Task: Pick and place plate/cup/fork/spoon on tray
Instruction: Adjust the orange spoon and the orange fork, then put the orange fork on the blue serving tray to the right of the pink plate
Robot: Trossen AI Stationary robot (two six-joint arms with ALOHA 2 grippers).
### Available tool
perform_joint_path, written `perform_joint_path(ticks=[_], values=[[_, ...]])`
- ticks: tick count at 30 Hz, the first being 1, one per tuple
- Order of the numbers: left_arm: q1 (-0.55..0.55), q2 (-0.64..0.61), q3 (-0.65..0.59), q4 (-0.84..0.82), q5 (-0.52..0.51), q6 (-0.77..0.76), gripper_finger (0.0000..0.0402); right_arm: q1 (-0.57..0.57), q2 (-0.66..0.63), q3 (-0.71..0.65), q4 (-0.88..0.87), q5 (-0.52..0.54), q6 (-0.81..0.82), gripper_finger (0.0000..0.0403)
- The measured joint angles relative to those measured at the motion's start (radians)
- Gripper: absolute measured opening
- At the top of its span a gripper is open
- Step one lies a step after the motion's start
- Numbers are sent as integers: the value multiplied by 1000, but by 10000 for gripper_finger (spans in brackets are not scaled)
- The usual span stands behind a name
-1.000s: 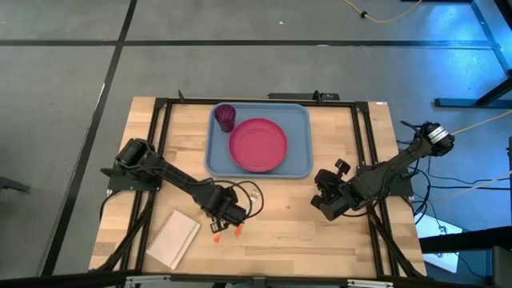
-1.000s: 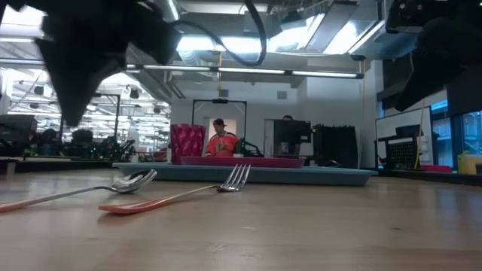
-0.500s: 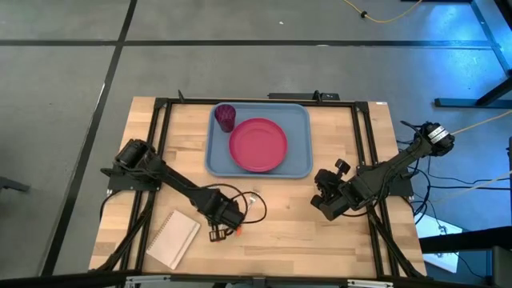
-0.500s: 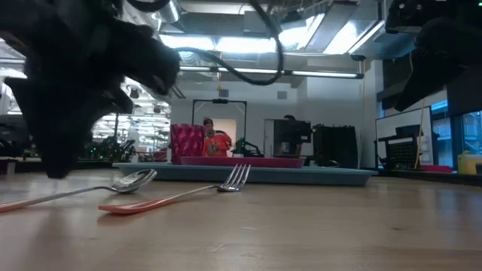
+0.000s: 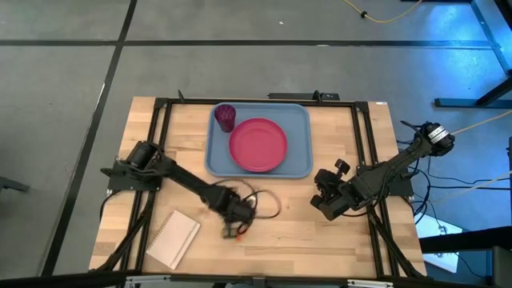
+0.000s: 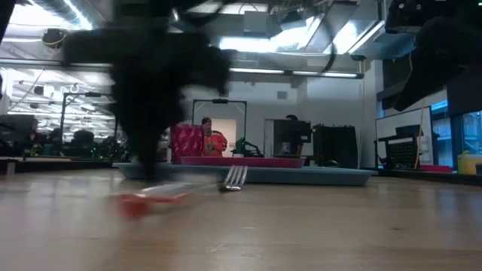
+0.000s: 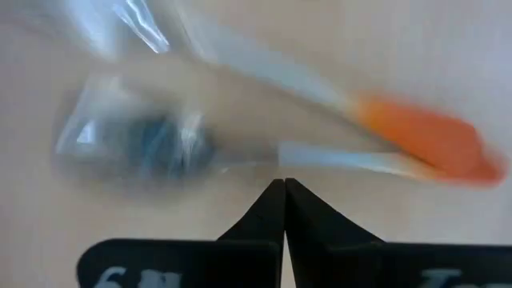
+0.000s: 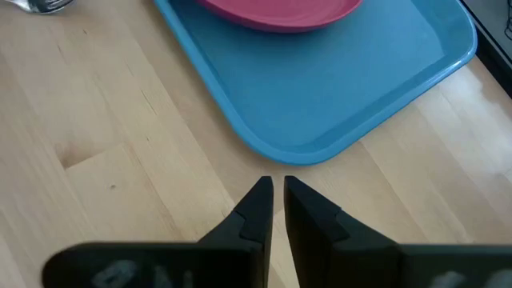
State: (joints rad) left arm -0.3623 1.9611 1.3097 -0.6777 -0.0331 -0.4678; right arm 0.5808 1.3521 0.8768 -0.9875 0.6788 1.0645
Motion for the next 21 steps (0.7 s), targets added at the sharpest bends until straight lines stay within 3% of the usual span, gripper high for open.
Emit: perform_joint_path(ticks=[2, 5, 13, 17, 21], values=[[22, -5, 10, 52, -60, 77, 0, 0, 0, 0, 0, 0, 0, 40], [42, 0, 25, 114, -48, 156, 0, 0, 0, 0, 1, -5, 0, 40], [43, -3, 35, 64, -32, 127, 0, 0, 0, 0, 0, -18, -1, 40], [29, -5, 35, -72, -29, 36, 0, 0, 0, 0, 0, -14, -3, 40], [5, -31, 35, -321, -71, -57, 0, 0, 0, 0, 3, 8, -3, 40]])
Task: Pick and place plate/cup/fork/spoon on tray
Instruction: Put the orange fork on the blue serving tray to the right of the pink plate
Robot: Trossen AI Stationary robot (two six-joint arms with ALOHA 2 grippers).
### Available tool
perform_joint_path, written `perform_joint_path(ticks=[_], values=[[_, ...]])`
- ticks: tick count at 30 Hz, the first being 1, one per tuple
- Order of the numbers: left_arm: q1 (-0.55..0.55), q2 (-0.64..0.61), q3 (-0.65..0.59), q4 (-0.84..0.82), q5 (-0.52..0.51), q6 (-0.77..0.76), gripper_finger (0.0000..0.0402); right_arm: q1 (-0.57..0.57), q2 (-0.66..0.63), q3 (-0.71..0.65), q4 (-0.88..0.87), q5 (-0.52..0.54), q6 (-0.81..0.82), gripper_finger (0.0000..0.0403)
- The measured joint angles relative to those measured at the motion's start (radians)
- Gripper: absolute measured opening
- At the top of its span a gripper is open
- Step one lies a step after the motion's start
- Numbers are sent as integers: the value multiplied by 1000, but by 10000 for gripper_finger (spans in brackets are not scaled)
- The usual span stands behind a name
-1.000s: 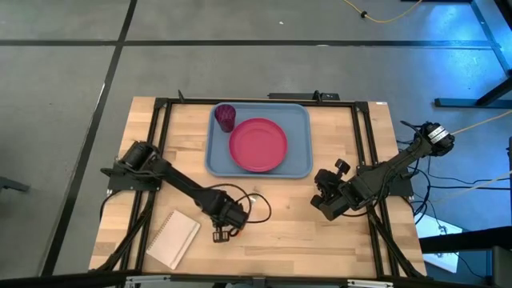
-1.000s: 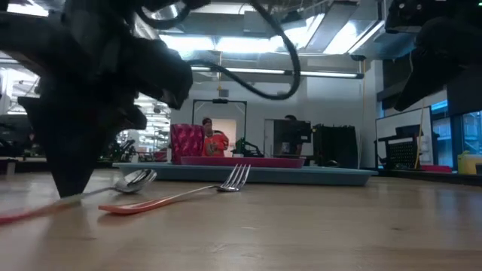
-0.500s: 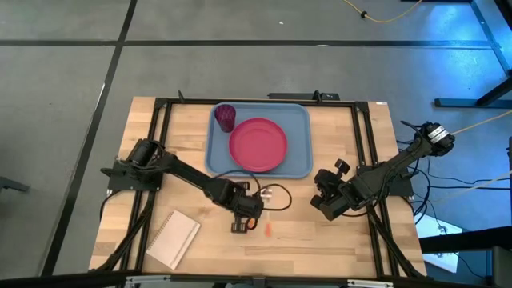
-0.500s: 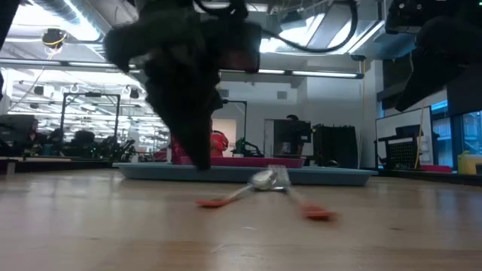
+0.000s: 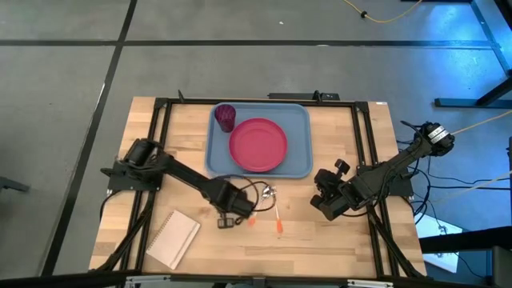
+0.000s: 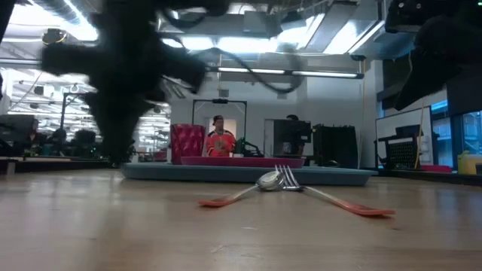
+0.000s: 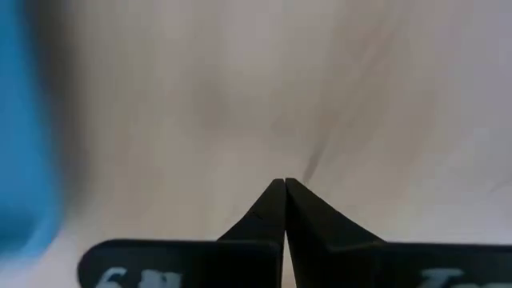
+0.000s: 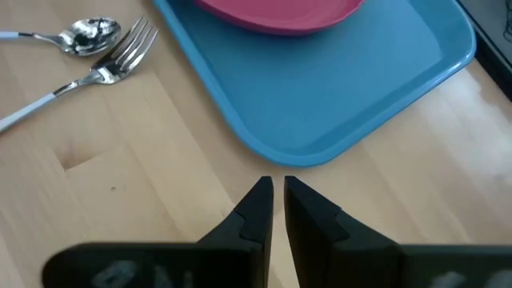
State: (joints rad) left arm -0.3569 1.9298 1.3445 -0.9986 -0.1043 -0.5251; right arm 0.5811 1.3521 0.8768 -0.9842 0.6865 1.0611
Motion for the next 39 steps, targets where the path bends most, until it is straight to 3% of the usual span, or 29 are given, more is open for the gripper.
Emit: perform_joint_path(ticks=[3, 6, 10, 18, 22, 29, 34, 36, 39], values=[[-32, -31, 0, -170, -97, -34, 0, 0, 0, 0, 11, 0, 1, 40], [-69, -73, -10, -212, -225, -33, 0, 0, 0, 0, 42, 1, 3, 39], [-114, -165, -89, -126, -338, 6, 0, -9, 0, 0, 138, 0, 3, 39], [-114, -429, -460, 186, -348, 14, 0, -65, 0, 0, 335, -19, -61, 39], [-96, -552, -643, 452, -311, 43, 0, -96, 0, 0, 432, -52, -129, 39], [-52, -689, -906, 1025, -109, 302, 0, -152, 0, 0, 479, -53, -211, 39], [57, -728, -1056, 1489, 54, 471, 0, -227, 0, 0, 479, -79, -120, 39], [110, -718, -1094, 1648, 111, 476, 0, -260, 0, 0, 479, -131, -79, 39], [158, -693, -1111, 1781, 120, 431, 0, -290, 13, 0, 482, -204, -13, 39]])
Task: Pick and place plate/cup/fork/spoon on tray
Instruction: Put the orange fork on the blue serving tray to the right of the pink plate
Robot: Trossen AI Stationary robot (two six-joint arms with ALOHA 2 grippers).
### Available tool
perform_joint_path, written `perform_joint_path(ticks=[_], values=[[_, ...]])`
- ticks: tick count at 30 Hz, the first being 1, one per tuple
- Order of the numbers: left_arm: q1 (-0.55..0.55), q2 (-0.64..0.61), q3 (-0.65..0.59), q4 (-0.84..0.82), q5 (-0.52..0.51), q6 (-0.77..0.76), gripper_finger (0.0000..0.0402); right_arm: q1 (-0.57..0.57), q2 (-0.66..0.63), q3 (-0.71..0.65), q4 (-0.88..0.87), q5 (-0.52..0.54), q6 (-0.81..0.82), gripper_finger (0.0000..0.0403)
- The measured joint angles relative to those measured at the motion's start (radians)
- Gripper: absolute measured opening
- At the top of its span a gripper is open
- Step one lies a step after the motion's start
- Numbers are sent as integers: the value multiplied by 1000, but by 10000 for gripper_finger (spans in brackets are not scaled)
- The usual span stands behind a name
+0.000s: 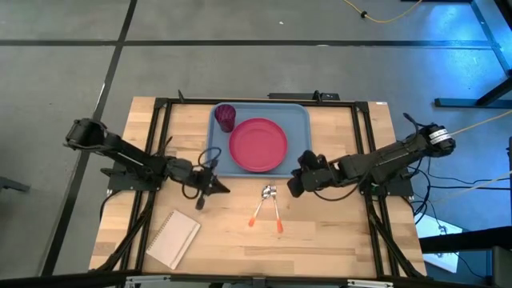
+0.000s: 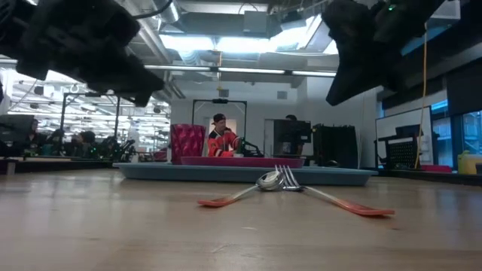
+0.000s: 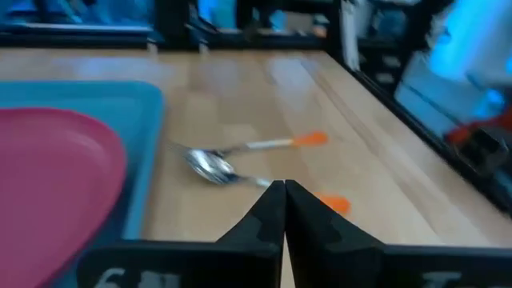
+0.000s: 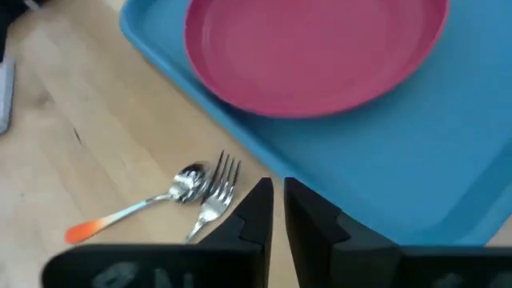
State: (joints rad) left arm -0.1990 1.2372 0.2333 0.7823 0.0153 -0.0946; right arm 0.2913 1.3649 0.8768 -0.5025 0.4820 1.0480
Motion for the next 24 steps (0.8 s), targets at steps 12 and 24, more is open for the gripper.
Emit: perform_joint_path(ticks=[12, 24], values=[[7, 21, 0, 46, -95, -6, 0, 26, 171, 119, 37, -180, 120, 39], [-20, 21, 0, 33, -100, -7, 0, 26, 385, 429, -332, -111, 5, 39]])
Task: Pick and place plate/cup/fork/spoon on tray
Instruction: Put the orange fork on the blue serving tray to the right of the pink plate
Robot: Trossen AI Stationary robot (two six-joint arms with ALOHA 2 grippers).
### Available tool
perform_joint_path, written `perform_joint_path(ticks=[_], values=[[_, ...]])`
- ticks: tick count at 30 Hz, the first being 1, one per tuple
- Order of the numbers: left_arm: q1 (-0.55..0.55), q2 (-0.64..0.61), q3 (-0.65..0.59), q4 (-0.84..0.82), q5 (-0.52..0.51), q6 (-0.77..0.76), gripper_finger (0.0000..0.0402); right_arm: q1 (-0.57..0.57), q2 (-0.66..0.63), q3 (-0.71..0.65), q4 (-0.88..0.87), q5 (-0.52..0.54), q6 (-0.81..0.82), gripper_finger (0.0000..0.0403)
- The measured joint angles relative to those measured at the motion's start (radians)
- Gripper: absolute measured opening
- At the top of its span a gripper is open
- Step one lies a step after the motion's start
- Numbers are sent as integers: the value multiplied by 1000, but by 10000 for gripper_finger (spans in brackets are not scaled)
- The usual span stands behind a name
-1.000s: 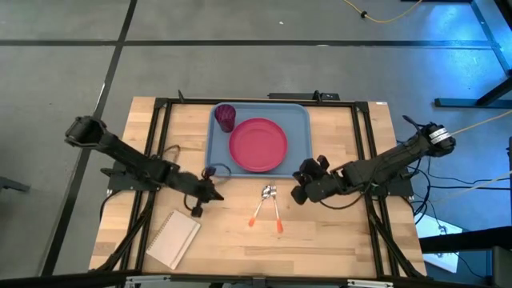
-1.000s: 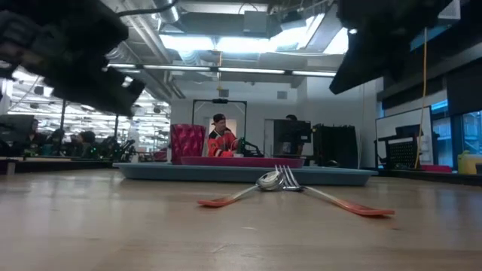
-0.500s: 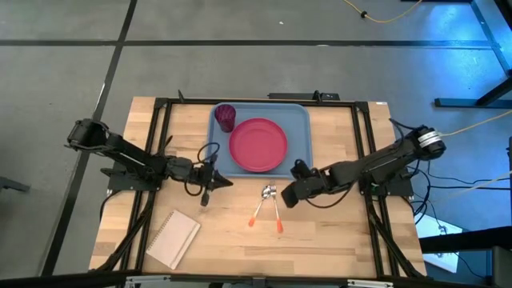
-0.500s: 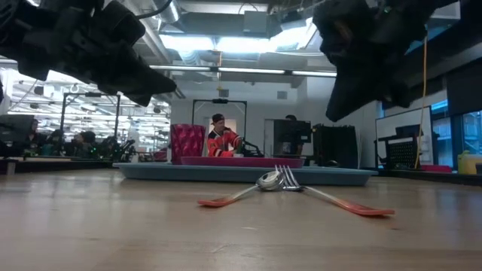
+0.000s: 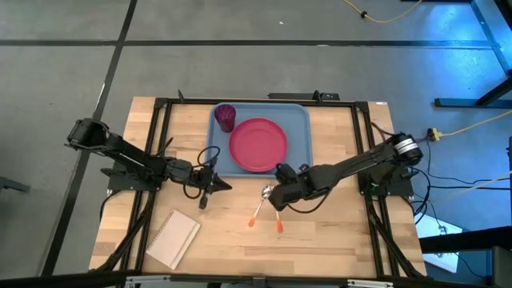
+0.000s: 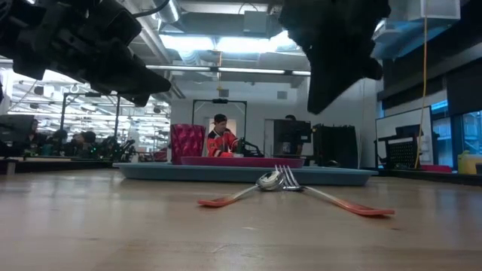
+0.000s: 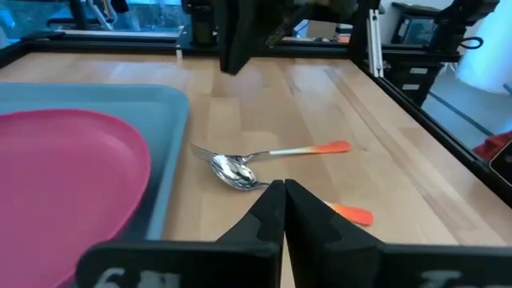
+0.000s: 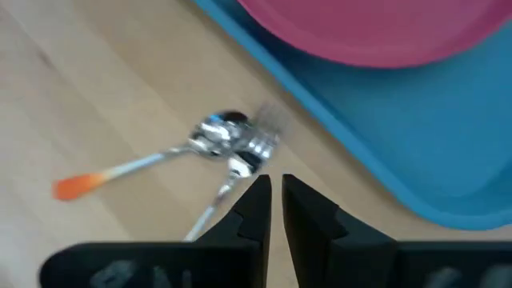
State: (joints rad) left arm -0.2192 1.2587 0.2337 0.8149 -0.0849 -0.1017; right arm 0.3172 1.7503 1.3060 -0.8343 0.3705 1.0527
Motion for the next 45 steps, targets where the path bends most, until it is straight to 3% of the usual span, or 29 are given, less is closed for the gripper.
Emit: perform_joint_path(ticks=[6, 14, 21, 31, 45], values=[[0, 0, 0, 0, -3, 0, 0, 0, 56, -2, 49, -112, 16, 39], [0, 0, 0, -13, -3, -1, 0, 0, 88, -3, 22, -181, 174, 39], [0, 0, 0, -20, -3, -2, 0, 28, 105, -3, 11, -182, 233, 44], [0, 0, 0, -18, -3, -4, 0, 34, 152, -3, 62, -181, 253, 104], [0, 0, 0, -21, -3, -21, 0, 26, 194, -3, 142, -166, 272, 108]])
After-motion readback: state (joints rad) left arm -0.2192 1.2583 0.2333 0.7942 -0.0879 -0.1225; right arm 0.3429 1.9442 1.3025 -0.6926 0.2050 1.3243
